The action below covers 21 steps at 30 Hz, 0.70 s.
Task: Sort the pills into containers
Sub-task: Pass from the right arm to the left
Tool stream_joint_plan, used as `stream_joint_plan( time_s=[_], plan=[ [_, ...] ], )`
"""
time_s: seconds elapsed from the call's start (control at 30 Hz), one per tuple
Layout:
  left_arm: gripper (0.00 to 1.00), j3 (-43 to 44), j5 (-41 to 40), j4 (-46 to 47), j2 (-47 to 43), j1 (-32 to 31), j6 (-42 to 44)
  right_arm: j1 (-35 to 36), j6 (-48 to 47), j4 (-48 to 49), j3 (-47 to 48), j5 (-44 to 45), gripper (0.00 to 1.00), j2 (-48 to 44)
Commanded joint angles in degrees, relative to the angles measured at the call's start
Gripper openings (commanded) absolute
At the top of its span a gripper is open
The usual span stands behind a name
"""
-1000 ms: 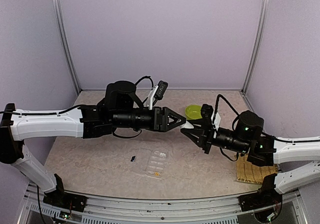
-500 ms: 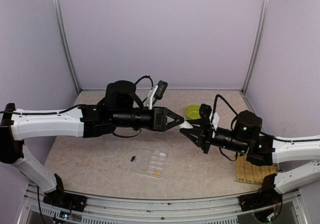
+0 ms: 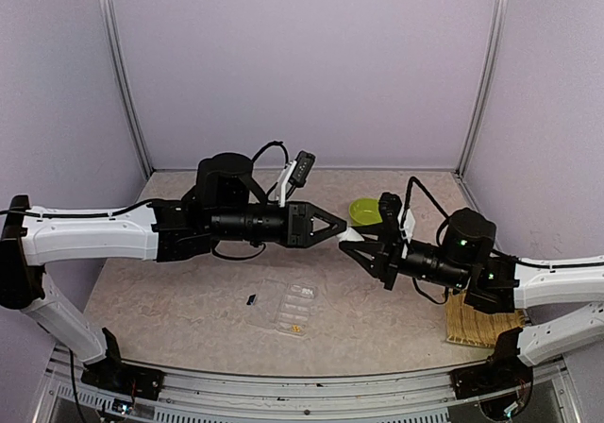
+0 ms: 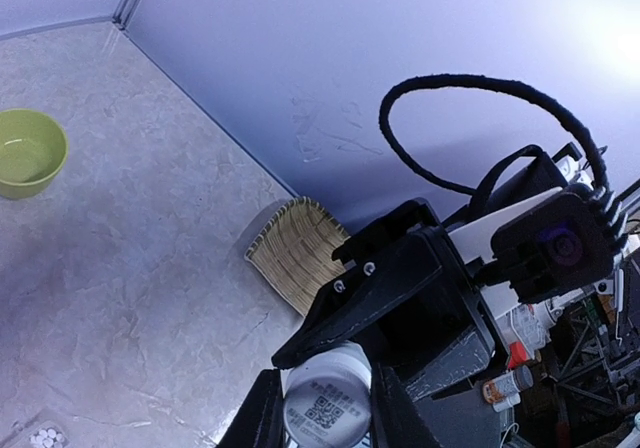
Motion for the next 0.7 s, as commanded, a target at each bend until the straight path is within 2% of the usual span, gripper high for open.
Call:
stream_joint_plan(
  time_s=[0.0, 0.27, 0.43, 0.5, 0.67],
  plan=[
    [0.07, -2.3, 7.5, 8.1, -1.9, -0.7, 2.9, -0.3, 7.3, 3.3, 0.4, -3.4, 0.15, -1.0],
    [0.03, -3.4, 13.2, 10.6, -3.0, -2.2, 7.7, -1.9, 17.4, 3.6, 0.2, -8.4, 0.15, -3.9],
    [0.02, -3.3, 11.4, 9.8, -2.7, -2.4, 7.1, -1.8, 17.6, 2.4, 0.6, -7.7, 0.19, -4.2],
    [0.02, -3.4, 10.0, 9.5, -2.8, -2.0, 6.5, -1.9, 16.7, 1.4, 0.8, -6.7, 0.27, -3.5],
    [0.01, -4.9, 7.5, 9.6, -3.7, -0.2, 4.3, -1.9, 15.6, 0.0, 0.7, -4.8, 0.56, -2.4]
  ],
)
